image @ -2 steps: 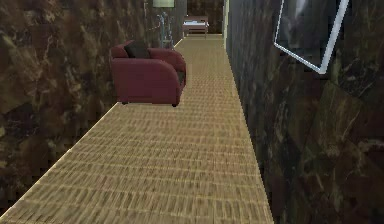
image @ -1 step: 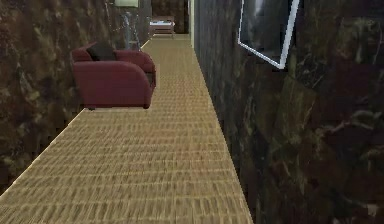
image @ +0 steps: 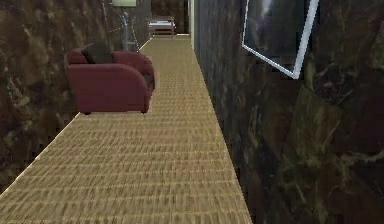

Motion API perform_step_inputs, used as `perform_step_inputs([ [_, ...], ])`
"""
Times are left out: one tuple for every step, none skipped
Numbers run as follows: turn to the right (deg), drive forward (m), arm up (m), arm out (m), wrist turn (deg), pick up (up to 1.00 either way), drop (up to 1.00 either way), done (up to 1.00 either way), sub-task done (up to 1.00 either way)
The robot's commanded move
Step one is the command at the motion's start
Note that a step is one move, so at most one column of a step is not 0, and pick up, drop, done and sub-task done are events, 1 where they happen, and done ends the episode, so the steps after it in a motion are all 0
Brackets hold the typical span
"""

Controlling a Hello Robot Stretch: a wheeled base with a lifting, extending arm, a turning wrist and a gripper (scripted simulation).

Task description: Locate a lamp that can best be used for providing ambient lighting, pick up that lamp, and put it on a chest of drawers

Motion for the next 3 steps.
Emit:
perform_step_inputs([
  [0.0,1.00,0.00,0.00,0.0,0.00,0.00,0.00,0.00],
  [-3.0,0.00,0.00,0.00,0.0,0.00,0.00,0.00,0.00],
  [0.0,1.00,0.00,0.00,0.0,0.00,0.00,0.00,0.00],
])
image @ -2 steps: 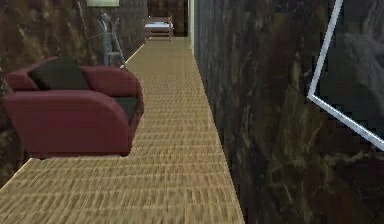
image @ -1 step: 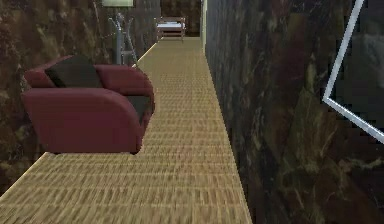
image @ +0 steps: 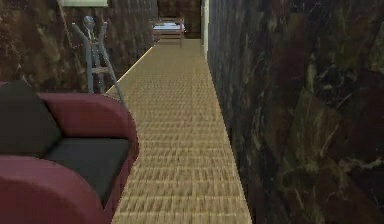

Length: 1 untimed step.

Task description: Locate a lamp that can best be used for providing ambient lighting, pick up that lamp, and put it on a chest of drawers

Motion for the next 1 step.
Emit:
perform_step_inputs([
  [0.0,1.00,0.00,0.00,0.0,0.00,0.00,0.00,0.00],
])
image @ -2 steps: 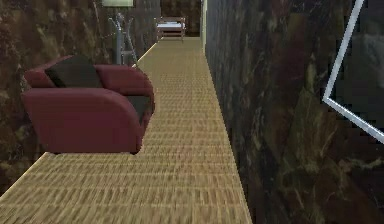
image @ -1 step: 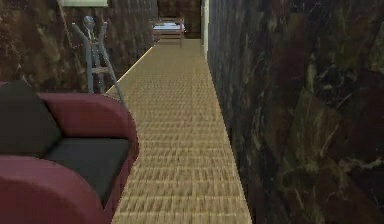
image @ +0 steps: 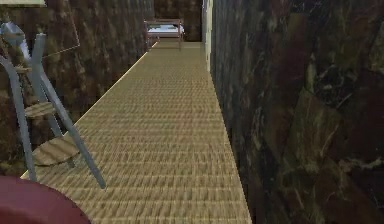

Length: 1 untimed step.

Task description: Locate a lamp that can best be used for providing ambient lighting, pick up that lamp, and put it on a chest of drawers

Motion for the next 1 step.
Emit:
perform_step_inputs([
  [0.0,1.00,0.00,0.00,0.0,0.00,0.00,0.00,0.00],
])
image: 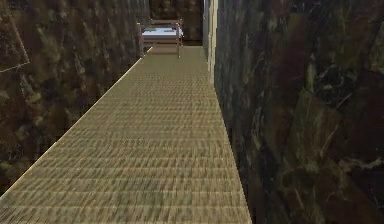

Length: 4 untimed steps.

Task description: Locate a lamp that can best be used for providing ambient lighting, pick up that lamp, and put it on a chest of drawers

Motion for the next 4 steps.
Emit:
perform_step_inputs([
  [0.0,1.00,0.00,0.00,0.0,0.00,0.00,0.00,0.00],
  [0.0,1.00,0.00,0.00,0.0,0.00,0.00,0.00,0.00],
  [0.0,1.00,0.00,0.00,0.0,0.00,0.00,0.00,0.00],
  [0.0,1.00,0.00,0.00,0.0,0.00,0.00,0.00,0.00],
])
